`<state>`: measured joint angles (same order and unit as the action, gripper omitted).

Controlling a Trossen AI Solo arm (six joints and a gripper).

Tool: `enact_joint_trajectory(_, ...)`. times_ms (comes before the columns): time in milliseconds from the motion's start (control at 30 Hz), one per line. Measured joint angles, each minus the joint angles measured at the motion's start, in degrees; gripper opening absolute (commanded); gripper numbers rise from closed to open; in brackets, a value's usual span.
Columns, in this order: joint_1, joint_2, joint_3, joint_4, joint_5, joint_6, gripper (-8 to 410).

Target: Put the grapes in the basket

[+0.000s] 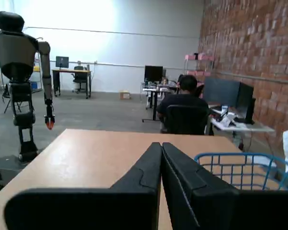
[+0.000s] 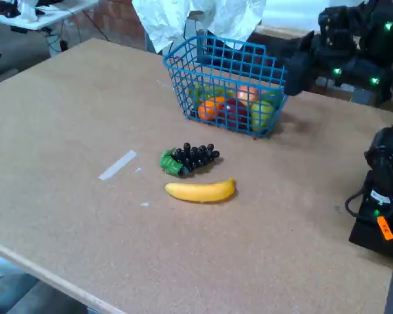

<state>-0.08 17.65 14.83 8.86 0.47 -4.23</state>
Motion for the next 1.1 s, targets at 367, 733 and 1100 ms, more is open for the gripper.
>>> enact_joint_trajectory(367, -0.11, 17.33, 0.37, 23.63, 0.31, -4.17, 0)
enact_joint_trajectory(733, -0.24, 37.38, 19.91, 4.44, 3.37, -4.87, 0)
enact_joint_trajectory(1100, -0.55, 59.41, 47.63, -20.74, 3.48, -5.70, 0)
